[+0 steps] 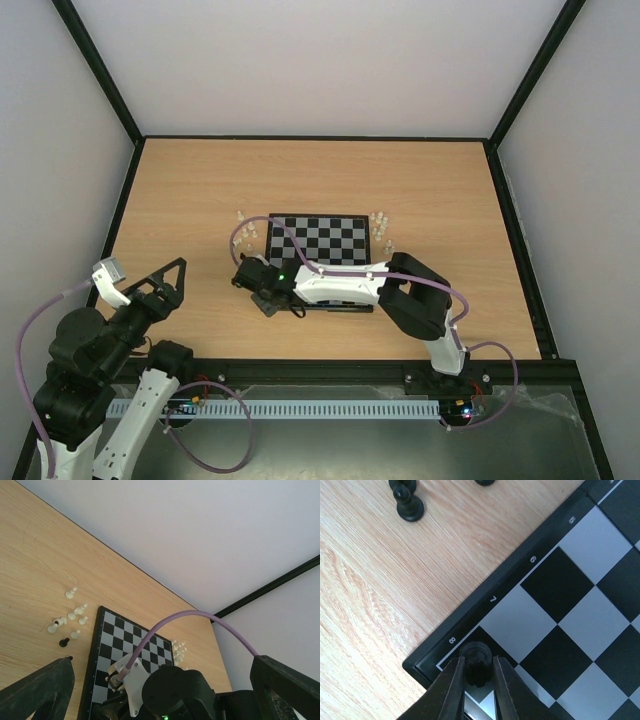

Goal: Set up the chess pieces on the board
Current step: Place the chess piece on the chessboard, then pick up the chess piece at the center of the board.

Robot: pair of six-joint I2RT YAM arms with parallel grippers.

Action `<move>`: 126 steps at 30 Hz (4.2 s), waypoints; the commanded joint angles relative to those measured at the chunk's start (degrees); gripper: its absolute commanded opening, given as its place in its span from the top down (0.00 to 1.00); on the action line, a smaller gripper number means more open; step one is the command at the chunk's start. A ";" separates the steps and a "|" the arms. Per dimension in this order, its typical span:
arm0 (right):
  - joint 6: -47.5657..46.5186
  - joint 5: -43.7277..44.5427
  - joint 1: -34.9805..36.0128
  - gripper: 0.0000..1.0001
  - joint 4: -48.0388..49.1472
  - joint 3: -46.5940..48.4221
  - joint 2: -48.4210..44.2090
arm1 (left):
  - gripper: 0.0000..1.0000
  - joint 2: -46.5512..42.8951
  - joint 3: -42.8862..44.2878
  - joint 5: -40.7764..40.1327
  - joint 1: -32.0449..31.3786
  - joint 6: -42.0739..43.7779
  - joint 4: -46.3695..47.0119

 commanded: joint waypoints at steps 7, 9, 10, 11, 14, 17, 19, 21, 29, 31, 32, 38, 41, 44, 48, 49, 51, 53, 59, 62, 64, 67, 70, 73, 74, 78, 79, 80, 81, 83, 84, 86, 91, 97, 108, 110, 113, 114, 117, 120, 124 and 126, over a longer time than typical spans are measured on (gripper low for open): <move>0.59 -0.80 0.51 0.80 -1.86 -2.87 -1.38 | 0.01 -0.53 -0.04 1.09 -0.27 -0.15 0.43; 0.53 -1.13 0.51 0.73 -1.49 -3.16 -1.82 | 0.01 -0.54 -0.04 1.19 -0.22 -0.19 0.42; 0.52 -1.15 0.59 0.71 -1.19 -3.37 -2.12 | 0.01 -0.60 -0.04 1.26 -0.21 -0.23 0.42; 0.52 -1.15 0.67 0.71 -0.80 -3.58 -2.51 | 0.01 -0.66 -0.04 1.27 -0.26 -0.24 0.37; 0.31 -1.54 0.98 0.71 0.19 -3.83 -3.74 | 0.01 -0.71 -0.04 1.32 -0.26 -0.33 0.29; -0.15 -2.28 1.50 0.71 1.41 -3.63 -5.57 | 0.01 -0.71 -0.09 1.36 -0.25 -0.39 0.35; -0.27 -2.39 1.64 0.71 1.84 -3.30 -7.21 | 0.01 -0.63 -0.13 1.52 -0.22 -0.50 0.53; -0.21 -2.37 1.70 0.70 2.24 -3.27 -9.10 | 0.01 -0.62 -0.19 1.69 -0.23 -0.59 0.69; 1.64 3.32 1.29 0.70 -1.21 -5.25 -15.26 | 0.01 2.06 -3.75 5.62 -0.23 -0.15 4.75; 2.46 3.21 0.64 0.70 -1.60 -6.89 -16.38 | 0.01 3.37 -6.14 6.78 -0.21 0.63 6.69; 2.79 2.56 0.08 0.72 -1.50 -7.94 -16.99 | 0.01 4.13 -7.57 7.26 -0.26 1.02 7.75; 4.75 -1.42 -4.57 0.78 0.30 -15.19 -21.36 | 0.01 8.81 -17.61 9.77 -0.26 0.68 16.32; 6.55 -1.28 -8.81 0.77 1.20 -21.10 -26.36 | 0.01 10.17 -20.51 9.25 -0.24 0.86 18.77; 8.37 -0.33 -14.68 0.70 1.04 -27.74 -33.14 | 0.01 13.17 -21.96 8.97 -0.24 1.33 20.90; 10.40 4.18 -21.45 0.54 -0.74 -35.31 -43.26 | 0.01 17.67 -22.70 9.30 -0.27 2.46 23.61; 10.56 4.00 -23.23 0.52 -1.26 -36.41 -45.04 | 0.01 18.53 -22.78 9.48 -0.29 2.77 24.10; 11.39 4.11 -26.15 0.42 -2.53 -38.11 -47.86 | 0.01 19.85 -23.17 10.42 -0.23 3.03 25.45; 12.76 4.93 -27.32 0.17 -3.47 -39.49 -50.32 | 0.01 20.69 -23.65 11.83 -0.25 2.86 27.43; 20.21 8.94 -27.70 0.01 -6.97 -39.83 -56.84 | 0.01 23.46 -22.58 13.40 -0.26 3.46 29.38; 21.13 9.48 -27.79 0.01 -7.12 -40.87 -58.28 | 0.01 24.60 -22.22 11.66 -0.25 4.45 28.86; 21.32 8.85 -27.84 0.01 -6.10 -41.60 -58.14 | 0.01 26.24 -22.20 10.56 -0.22 4.90 29.03; 22.09 7.99 -27.80 0.01 -4.55 -42.43 -56.07 | 0.01 28.63 -22.11 8.60 -0.21 4.51 29.39; 24.10 7.86 -27.79 0.01 -4.82 -42.37 -53.02 | 0.01 30.55 -21.90 5.45 -0.23 3.82 28.75; 26.38 9.53 -27.80 0.01 -6.18 -42.49 -50.49 | 0.01 32.08 -21.41 2.15 -0.26 3.69 26.84; 26.25 9.71 -27.80 0.01 -5.60 -43.40 -50.44 | 0.01 32.18 -21.54 1.07 -0.21 3.53 26.46; 27.69 10.62 -30.24 0.03 -3.86 -47.10 -52.46 | 0.01 33.48 -22.33 -0.33 -0.22 3.74 27.56; 27.96 10.31 -31.20 0.08 -3.33 -47.95 -53.11 | 0.01 34.53 -22.32 -0.54 -0.25 4.15 28.10; 27.89 9.70 -32.16 0.13 -2.85 -48.60 -53.60 | 0.01 35.83 -22.22 -0.50 -0.29 4.61 28.73; 27.80 9.24 -32.95 0.21 -2.47 -49.20 -53.93 | 0.01 37.31 -22.00 -0.32 -0.29 4.94 29.48; 28.42 9.67 -34.11 0.29 -2.97 -49.60 -54.19 | 0.01 40.43 -21.53 0.73 -0.29 5.43 30.92; 28.63 9.80 -34.28 0.30 -3.05 -49.76 -54.20 | 0.01 41.85 -21.45 1.34 -0.26 5.47 31.71; 28.81 8.77 -34.42 0.31 -2.33 -50.39 -53.82 | 0.01 43.53 -21.89 2.77 -0.25 5.51 33.65; 29.04 5.04 -36.61 0.46 0.07 -52.24 -50.42 | 0.01 45.01 -24.10 4.62 -0.24 5.36 37.59; 26.99 3.09 -38.98 0.55 4.15 -53.75 -47.09 | 0.01 46.82 -25.80 5.31 -0.22 5.43 40.27; 22.37 0.57 -40.77 0.62 9.68 -51.25 -40.32 | 0.01 47.54 -25.67 4.97 -0.28 5.38 41.19; 22.09 -0.03 -40.80 0.62 10.17 -50.85 -39.98 | 0.01 47.48 -25.57 5.05 -0.23 5.30 41.15; 21.67 -0.37 -40.81 0.62 10.50 -50.46 -39.47 | 0.01 47.32 -25.48 4.97 -0.25 5.38 40.85; 21.57 -0.32 -40.84 0.62 10.58 -50.31 -39.44 | 0.01 47.18 -25.52 4.89 -0.28 5.38 40.76; 21.38 0.46 -40.87 0.63 10.61 -49.96 -39.46 | 0.01 47.05 -25.38 4.88 -0.27 5.38 40.54; 20.95 1.40 -41.03 0.69 10.08 -49.28 -38.91 | 0.01 46.88 -25.43 5.01 -0.28 5.46 40.45; 20.33 1.61 -41.89 0.76 10.27 -49.09 -38.19 | 0.01 46.52 -25.37 5.05 -0.21 5.47 40.36; 20.07 1.41 -42.18 0.77 10.63 -49.05 -37.78 | 0.01 46.41 -25.33 5.05 -0.21 5.54 40.37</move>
